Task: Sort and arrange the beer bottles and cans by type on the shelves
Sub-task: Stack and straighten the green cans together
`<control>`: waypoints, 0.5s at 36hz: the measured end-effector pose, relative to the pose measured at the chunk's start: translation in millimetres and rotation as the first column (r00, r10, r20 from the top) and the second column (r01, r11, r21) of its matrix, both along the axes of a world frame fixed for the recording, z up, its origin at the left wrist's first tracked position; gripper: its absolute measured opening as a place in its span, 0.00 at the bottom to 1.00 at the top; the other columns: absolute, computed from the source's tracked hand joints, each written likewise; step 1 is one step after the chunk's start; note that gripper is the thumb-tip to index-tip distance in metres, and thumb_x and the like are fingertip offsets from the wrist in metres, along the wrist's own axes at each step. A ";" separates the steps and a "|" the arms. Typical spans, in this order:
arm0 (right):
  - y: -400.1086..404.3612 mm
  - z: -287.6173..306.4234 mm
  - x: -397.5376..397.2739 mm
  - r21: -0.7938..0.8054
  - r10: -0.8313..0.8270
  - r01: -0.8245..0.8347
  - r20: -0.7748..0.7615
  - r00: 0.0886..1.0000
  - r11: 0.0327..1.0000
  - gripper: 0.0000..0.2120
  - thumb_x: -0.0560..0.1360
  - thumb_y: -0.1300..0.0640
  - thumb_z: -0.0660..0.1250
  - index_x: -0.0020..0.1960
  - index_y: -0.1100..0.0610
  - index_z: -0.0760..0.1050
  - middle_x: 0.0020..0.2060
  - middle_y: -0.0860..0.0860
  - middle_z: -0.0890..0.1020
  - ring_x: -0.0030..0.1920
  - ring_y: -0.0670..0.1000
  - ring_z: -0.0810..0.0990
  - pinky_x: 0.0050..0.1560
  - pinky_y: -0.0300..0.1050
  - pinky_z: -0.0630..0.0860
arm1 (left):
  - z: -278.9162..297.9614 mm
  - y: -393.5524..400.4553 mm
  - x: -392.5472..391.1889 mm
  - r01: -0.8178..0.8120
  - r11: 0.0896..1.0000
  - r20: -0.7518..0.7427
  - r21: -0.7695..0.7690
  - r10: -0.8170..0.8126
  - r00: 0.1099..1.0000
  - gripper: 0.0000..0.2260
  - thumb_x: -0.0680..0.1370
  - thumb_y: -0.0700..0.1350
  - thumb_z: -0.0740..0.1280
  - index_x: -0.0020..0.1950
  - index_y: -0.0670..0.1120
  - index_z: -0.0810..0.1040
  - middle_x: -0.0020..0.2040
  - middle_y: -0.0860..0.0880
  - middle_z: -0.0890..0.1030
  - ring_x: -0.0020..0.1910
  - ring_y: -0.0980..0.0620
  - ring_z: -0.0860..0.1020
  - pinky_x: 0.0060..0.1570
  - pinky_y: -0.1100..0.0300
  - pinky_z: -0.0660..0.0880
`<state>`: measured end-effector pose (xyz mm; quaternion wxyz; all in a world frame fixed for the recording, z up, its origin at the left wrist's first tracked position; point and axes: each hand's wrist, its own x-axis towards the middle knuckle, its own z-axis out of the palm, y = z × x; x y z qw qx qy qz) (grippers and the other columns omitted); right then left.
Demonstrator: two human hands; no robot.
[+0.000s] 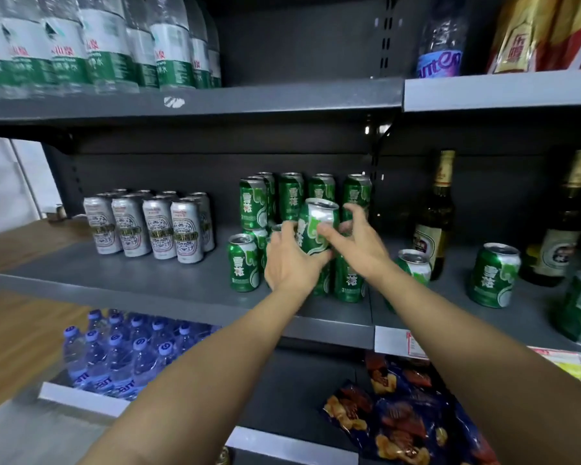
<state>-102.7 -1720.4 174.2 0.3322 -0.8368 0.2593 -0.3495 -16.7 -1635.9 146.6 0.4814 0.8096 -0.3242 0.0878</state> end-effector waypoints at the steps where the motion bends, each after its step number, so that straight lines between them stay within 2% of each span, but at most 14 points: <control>1: 3.1 0.7 6.4 0.058 0.025 -0.027 0.022 0.999 0.998 0.38 0.72 0.38 0.68 0.74 0.51 0.57 0.61 0.49 0.74 0.59 0.51 0.74 0.61 0.49 0.71 | 3.9 -1.3 1.5 -0.005 1.000 0.024 0.010 0.004 1.000 0.30 0.70 0.54 0.73 0.67 0.51 0.65 0.62 0.49 0.71 0.62 0.47 0.70 0.45 0.53 0.72; 3: 5.7 1.9 17.9 0.113 0.031 -0.040 0.078 0.996 0.993 0.37 0.70 0.44 0.74 0.71 0.54 0.61 0.58 0.49 0.75 0.58 0.49 0.74 0.59 0.45 0.71 | 8.3 -3.7 6.7 -0.020 1.000 0.070 0.015 0.018 0.997 0.26 0.71 0.50 0.71 0.66 0.51 0.66 0.61 0.49 0.71 0.62 0.47 0.69 0.42 0.54 0.68; 6: -1.0 3.8 31.5 0.172 -0.012 -0.020 0.182 0.983 0.985 0.36 0.65 0.48 0.78 0.66 0.54 0.64 0.56 0.50 0.79 0.55 0.51 0.79 0.59 0.52 0.76 | 8.9 -4.8 19.4 0.028 1.000 0.083 -0.010 -0.027 0.996 0.28 0.70 0.51 0.72 0.67 0.52 0.65 0.61 0.50 0.70 0.61 0.48 0.69 0.42 0.55 0.69; 9: -7.8 11.8 41.7 0.225 -0.048 0.003 0.197 0.979 0.974 0.32 0.67 0.53 0.78 0.64 0.56 0.65 0.55 0.52 0.80 0.53 0.51 0.81 0.55 0.52 0.79 | 11.8 -2.2 39.7 0.261 0.964 0.006 -0.049 -0.261 0.965 0.35 0.70 0.55 0.74 0.73 0.52 0.62 0.67 0.51 0.69 0.65 0.49 0.70 0.52 0.58 0.70; 10: -9.6 14.8 45.4 0.261 -0.045 -0.013 0.216 0.975 0.965 0.29 0.69 0.55 0.77 0.63 0.57 0.66 0.55 0.52 0.81 0.52 0.51 0.81 0.54 0.51 0.79 | 14.9 -0.9 46.2 0.344 0.936 -0.051 -0.070 -0.348 0.936 0.36 0.71 0.54 0.74 0.75 0.50 0.61 0.67 0.52 0.70 0.66 0.51 0.69 0.56 0.60 0.68; 12: -9.8 21.4 52.6 0.341 -0.013 -0.077 0.254 0.967 0.937 0.25 0.71 0.59 0.75 0.63 0.59 0.68 0.53 0.54 0.82 0.49 0.51 0.83 0.50 0.48 0.80 | 19.6 -2.7 60.2 0.434 0.895 -0.159 -0.102 -0.445 0.881 0.36 0.72 0.51 0.75 0.75 0.48 0.62 0.62 0.53 0.71 0.64 0.54 0.70 0.56 0.63 0.66; 15: -12.4 24.7 69.0 0.356 0.033 -0.126 0.257 0.966 0.926 0.21 0.73 0.60 0.73 0.63 0.57 0.70 0.54 0.54 0.82 0.51 0.51 0.82 0.46 0.45 0.80 | 23.1 -11.4 80.1 0.356 0.930 -0.136 -0.091 -0.366 0.921 0.36 0.69 0.54 0.77 0.72 0.50 0.65 0.63 0.51 0.75 0.62 0.49 0.74 0.55 0.59 0.71; 18: -9.5 24.7 92.2 0.283 -0.025 -0.035 0.206 0.978 0.958 0.22 0.69 0.55 0.77 0.59 0.54 0.72 0.52 0.51 0.82 0.52 0.50 0.82 0.53 0.47 0.79 | 23.7 -18.6 95.9 0.257 0.966 -0.041 -0.034 -0.258 0.965 0.32 0.67 0.55 0.76 0.66 0.52 0.66 0.61 0.50 0.77 0.56 0.46 0.77 0.49 0.55 0.74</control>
